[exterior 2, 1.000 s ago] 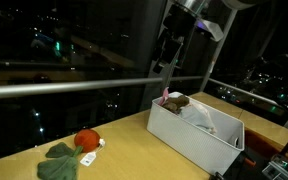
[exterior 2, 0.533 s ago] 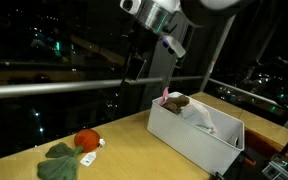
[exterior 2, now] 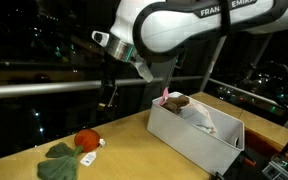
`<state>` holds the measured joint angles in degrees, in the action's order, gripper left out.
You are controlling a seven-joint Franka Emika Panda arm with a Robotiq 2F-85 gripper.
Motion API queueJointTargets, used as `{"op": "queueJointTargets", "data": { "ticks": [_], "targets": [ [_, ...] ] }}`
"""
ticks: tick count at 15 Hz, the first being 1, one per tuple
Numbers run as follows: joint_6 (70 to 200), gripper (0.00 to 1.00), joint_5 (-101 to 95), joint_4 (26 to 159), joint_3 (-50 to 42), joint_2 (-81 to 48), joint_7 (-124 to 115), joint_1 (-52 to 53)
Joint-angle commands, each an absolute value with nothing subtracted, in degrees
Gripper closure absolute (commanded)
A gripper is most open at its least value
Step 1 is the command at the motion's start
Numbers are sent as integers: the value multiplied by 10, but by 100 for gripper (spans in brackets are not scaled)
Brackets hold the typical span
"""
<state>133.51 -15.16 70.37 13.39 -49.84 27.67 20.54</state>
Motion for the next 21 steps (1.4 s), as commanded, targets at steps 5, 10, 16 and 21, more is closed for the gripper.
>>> {"op": "queueJointTargets", "data": {
  "ticks": [5,10,16,21],
  "targets": [
    [1268,0,-121,511,153,-656,320,219],
    [1240,0,-119,435,164,-724,332,230],
    [1231,28,-95,407,153,-762,343,241],
    [1240,64,-106,419,160,-758,328,238]
  ]
}}
